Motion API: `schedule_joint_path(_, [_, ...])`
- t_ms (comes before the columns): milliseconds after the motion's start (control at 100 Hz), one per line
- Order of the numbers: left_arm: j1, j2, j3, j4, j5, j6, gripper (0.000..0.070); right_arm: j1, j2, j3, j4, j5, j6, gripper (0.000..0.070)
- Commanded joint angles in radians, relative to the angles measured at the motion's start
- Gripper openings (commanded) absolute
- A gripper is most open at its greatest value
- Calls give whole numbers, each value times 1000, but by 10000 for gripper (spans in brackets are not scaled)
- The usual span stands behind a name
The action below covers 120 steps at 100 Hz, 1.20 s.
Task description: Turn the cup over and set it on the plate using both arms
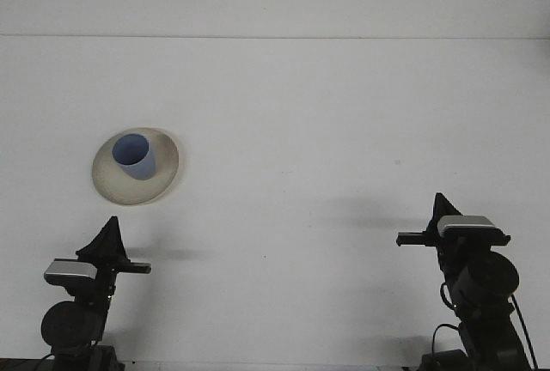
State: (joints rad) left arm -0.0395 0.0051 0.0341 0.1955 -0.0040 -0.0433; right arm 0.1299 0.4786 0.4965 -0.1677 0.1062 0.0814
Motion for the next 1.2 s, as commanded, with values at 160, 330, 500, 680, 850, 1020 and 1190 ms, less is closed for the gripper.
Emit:
schedule_joint_path(160, [1,-2,-20,14,2,-2,12,-13,-138,-133,64,-1,-7,0])
schedule_joint_path(330, [1,-2,-20,14,2,-2,12,-56,-280,-240,63,-1,-6,0])
schedule_joint_path(500, [1,-2,-20,14,2,-2,12,-109,-416,-307,63,-1,-6,0])
schedule_joint_path(680, [1,-2,-20,14,2,-2,12,-160,-478,-362,70,-2,-6,0])
schedule_joint_path(850, [1,-2,-20,14,2,-2,12,-169,-478,-419,146,-7,-6,0])
schedule_joint_path(1020, [1,-2,-20,15,2,-2,12,-170,-478,-474,223,-12,1,0])
schedule_joint_path(1190, [1,-2,-20,15,2,-2,12,-170,-478,-484,229,-12,0,0])
